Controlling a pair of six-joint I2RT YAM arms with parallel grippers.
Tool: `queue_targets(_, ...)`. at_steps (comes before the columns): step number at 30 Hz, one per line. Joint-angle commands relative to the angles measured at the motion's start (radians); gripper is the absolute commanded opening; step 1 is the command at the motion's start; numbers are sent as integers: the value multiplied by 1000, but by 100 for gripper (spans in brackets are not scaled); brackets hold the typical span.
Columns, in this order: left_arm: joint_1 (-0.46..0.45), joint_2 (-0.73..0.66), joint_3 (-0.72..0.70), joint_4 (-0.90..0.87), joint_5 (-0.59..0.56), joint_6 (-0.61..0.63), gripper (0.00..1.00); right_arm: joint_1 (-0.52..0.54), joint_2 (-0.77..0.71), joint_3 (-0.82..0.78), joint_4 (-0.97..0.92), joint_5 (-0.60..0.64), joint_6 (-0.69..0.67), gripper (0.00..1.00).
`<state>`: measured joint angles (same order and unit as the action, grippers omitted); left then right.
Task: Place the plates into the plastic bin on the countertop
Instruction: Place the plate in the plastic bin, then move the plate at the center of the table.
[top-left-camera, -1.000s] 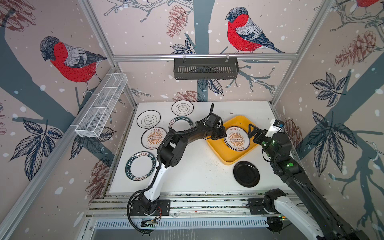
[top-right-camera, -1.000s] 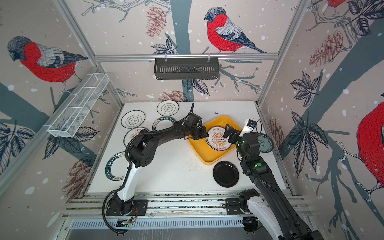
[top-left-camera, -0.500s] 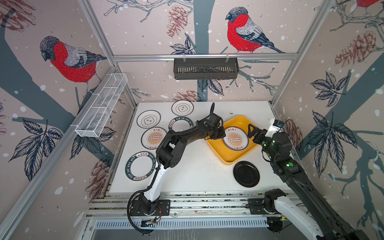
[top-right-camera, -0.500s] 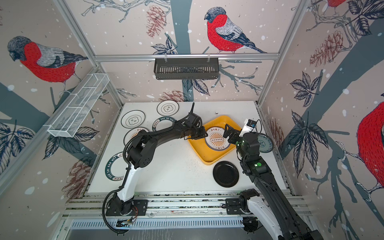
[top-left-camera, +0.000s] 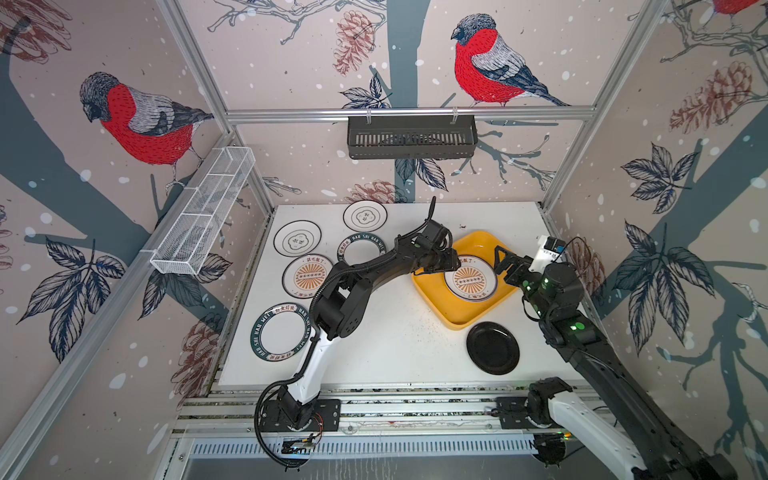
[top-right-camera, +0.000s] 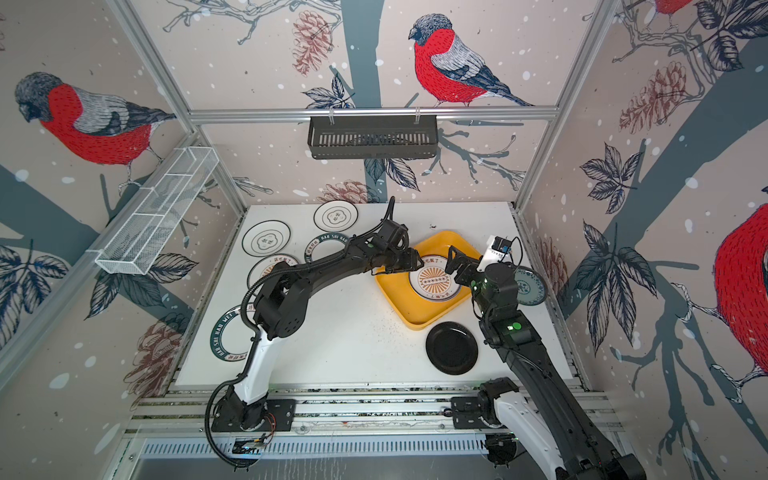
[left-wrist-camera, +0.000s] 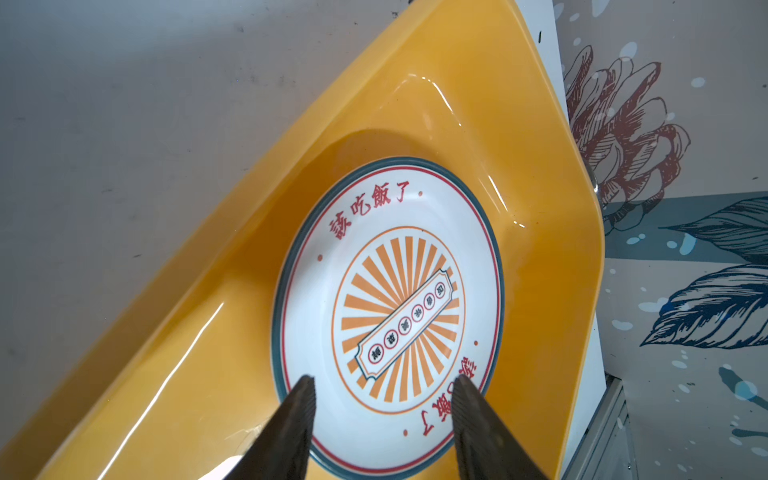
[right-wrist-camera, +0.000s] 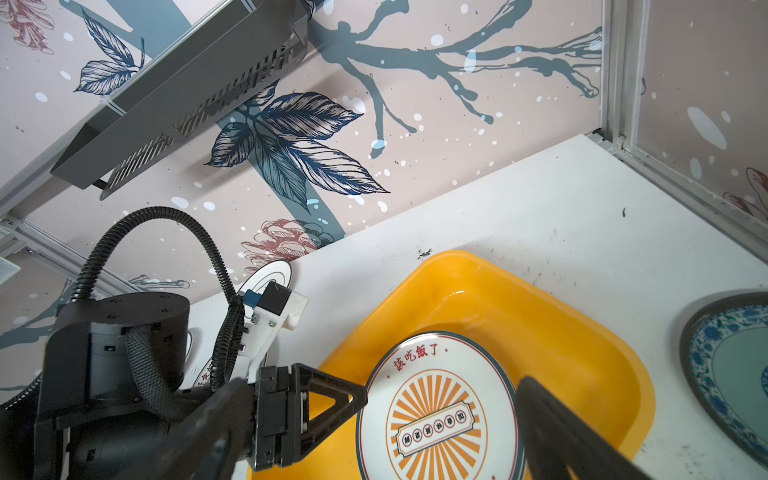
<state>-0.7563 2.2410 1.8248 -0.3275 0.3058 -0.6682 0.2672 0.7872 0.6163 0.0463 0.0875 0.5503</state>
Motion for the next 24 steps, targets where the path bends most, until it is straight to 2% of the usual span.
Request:
queue_targets(1, -4, -13, 13, -50, -51, 48, 55, 1, 2, 9, 33, -4, 7, 100)
queue_targets(6, -3, -101, -31, -40, -138, 63, 60, 1, 7, 10, 47, -18, 1, 100)
queue_targets(11, 24, -236, -194, 59, -182, 43, 71, 2, 18, 14, 73, -49, 0, 100)
queue_targets(13, 47, -300, -277, 114, -182, 24, 72, 5, 27, 17, 83, -60, 1, 100)
queue_targets(14, 59, -330, -312, 134, -184, 14, 82, 7, 31, 19, 87, -63, 1, 100)
queue_targets(15, 74, -366, -359, 156, -193, 3, 96, 10, 36, 20, 94, -69, 1, 100)
queue_targets(20, 159, -533, -569, 209, -251, -51, 96, 46, 70, 23, 142, -80, 0, 100)
queue_targets(24, 231, -673, -700, 163, -320, -82, 96, 93, 119, 38, 176, -67, -8, 100)
